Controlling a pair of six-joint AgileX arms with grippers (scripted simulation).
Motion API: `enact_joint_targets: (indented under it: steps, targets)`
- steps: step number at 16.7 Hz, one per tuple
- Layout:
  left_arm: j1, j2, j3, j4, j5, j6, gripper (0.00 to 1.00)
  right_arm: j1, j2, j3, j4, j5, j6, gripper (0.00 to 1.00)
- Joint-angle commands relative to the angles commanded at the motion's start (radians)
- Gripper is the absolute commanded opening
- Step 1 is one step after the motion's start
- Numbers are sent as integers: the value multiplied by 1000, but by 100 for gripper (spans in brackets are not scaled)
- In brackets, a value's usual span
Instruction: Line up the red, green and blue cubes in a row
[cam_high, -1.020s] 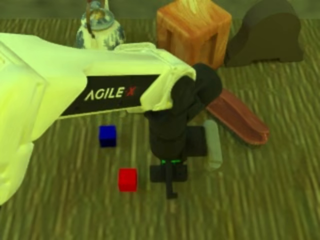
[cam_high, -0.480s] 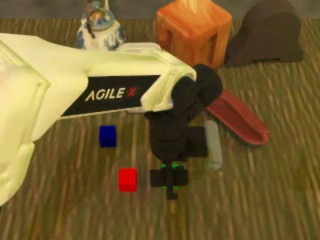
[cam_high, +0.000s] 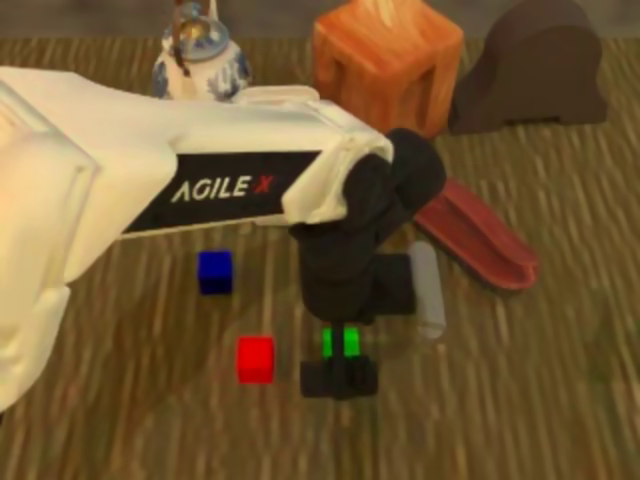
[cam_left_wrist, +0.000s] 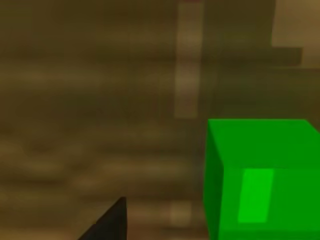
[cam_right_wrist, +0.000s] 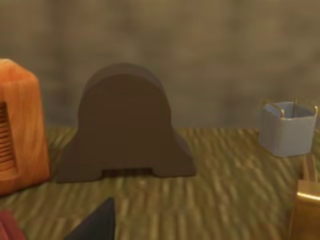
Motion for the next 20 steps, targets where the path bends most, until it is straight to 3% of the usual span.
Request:
enact_joint_targets:
  steps: [6, 13, 20]
  targets:
    - [1, -4, 17, -17, 0, 3, 100, 0, 0, 0, 0, 0, 0, 100]
    - [21, -69, 175, -245, -1, -1, 100, 0, 0, 0, 0, 0, 0, 100]
    - [26, -65, 180, -245, -2, -34, 100, 0, 0, 0, 0, 0, 0, 100]
